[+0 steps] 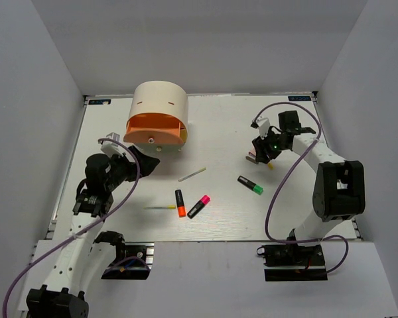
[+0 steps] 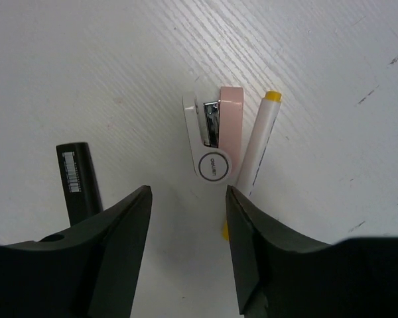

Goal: Sort the stationery into containers
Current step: Pick up the stapler from the center of the board.

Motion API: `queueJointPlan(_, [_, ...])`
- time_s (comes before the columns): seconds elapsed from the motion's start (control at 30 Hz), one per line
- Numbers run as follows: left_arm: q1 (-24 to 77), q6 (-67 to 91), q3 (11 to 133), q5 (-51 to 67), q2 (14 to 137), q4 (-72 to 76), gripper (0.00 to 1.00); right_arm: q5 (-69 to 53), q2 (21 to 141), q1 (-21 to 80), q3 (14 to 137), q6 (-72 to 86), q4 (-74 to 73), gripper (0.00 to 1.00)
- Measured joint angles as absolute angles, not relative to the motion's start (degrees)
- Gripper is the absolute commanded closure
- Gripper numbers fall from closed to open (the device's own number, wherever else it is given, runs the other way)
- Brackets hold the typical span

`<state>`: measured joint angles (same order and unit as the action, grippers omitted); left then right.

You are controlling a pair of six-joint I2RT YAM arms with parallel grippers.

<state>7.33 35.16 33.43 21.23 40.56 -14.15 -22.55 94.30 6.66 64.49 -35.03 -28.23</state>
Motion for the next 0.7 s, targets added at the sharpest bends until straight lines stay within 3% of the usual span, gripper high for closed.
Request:
queueJointPlan(0.23, [7.33, 35.20, 32.16, 20.51, 37.26, -18.98, 0.01, -20.58, 98.06, 8.80, 67.16, -34.83, -26.94, 0.56])
queueJointPlan(0.4, [7.33, 35.22, 32.16, 20.12, 36.56, -21.21, 0.01, -18.85, 100.71, 9.80, 67.51, -34.37, -26.52, 0.41])
queueJointPlan(0.7, [7.33, 35.22, 32.16, 19.73, 35.14, -23.40, 0.01, -15.51, 102.54, 10.94, 67.83, -34.09, -24.49, 0.41])
